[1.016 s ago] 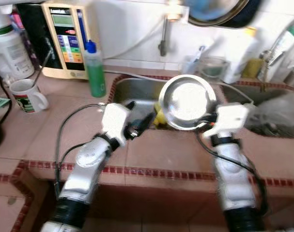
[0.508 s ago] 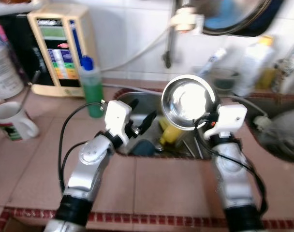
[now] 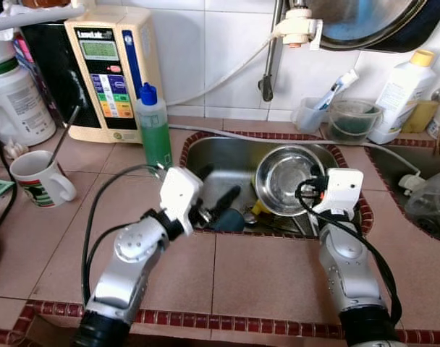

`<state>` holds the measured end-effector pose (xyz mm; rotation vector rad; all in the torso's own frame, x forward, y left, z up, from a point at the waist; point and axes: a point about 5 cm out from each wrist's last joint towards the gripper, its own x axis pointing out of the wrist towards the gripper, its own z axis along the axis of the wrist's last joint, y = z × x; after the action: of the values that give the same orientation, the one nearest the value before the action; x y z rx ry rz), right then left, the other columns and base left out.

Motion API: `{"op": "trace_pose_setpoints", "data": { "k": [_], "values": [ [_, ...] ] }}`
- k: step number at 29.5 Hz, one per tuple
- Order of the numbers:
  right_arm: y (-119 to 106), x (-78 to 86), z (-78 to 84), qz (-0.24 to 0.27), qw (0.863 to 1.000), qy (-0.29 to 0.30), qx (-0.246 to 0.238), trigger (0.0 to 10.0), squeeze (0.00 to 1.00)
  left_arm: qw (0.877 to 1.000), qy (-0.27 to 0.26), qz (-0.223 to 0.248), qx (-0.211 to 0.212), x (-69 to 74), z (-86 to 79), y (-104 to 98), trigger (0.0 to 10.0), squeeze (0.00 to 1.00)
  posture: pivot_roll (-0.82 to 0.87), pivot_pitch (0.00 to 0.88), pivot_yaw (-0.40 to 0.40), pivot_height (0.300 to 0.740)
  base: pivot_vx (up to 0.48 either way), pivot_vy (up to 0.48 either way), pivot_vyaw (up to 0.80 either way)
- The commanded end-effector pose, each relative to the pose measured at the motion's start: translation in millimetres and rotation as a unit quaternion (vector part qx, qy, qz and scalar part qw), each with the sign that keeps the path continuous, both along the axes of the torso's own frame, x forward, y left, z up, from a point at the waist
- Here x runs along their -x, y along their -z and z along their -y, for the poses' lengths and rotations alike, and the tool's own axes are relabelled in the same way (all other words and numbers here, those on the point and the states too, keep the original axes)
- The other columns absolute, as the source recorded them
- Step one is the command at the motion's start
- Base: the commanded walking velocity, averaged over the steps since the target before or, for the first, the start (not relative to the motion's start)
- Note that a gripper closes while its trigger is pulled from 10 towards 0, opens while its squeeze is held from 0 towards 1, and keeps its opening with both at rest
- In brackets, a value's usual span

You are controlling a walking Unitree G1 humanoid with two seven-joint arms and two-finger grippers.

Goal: Kitchen organization

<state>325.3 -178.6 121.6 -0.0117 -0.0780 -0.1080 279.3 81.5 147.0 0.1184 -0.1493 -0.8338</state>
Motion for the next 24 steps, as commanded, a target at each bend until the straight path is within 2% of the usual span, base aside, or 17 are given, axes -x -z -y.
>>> {"op": "trace_pose_setpoints", "data": {
  "k": [1,4,6,13,20,24],
  "values": [
    [-3.9,-4.5,4.6,-0.002,1.0,0.015,-0.013,10.0,0.0,1.0,0.019,0.004,-0.011,4.9,5.6,-2.8,10.0,0.0,0.04,0.0,0.021,0.74,0.0,0.0,0.0],
    [-3.7,-7.5,11.2,-0.018,0.998,0.028,-0.056,10.0,0.0,0.999,0.042,-0.011,-0.02,15.6,14.1,1.8,10.0,0.0,0.03,0.0,0.031,0.74,0.0,0.0,0.0],
    [-3.6,-8.5,12.2,-0.023,0.997,0.025,-0.067,10.0,0.0,0.999,0.044,-0.019,-0.023,17.2,16.1,3.7,10.0,0.0,0.03,0.0,0.033,0.74,0.0,0.0,0.0],
    [-3.5,-20.1,23.8,-0.067,0.994,0.023,-0.08,10.0,0.0,0.997,0.045,-0.051,-0.043,20.1,25.8,6.9,10.0,0.0,0.02,0.0,0.046,0.74,0.0,0.0,0.0],
    [-2.4,-24.0,20.3,-0.089,0.993,-0.012,-0.079,10.0,0.0,0.996,0.049,-0.061,-0.05,24.0,27.8,5.0,10.0,0.0,0.02,0.0,0.048,0.74,0.0,0.0,0.0],
    [3.0,-26.3,16.9,-0.126,0.988,-0.046,-0.076,10.0,0.0,0.995,0.054,-0.067,-0.052,29.5,31.0,3.0,10.0,0.0,0.02,0.0,0.044,0.74,0.0,0.0,0.0]
  ]
}}
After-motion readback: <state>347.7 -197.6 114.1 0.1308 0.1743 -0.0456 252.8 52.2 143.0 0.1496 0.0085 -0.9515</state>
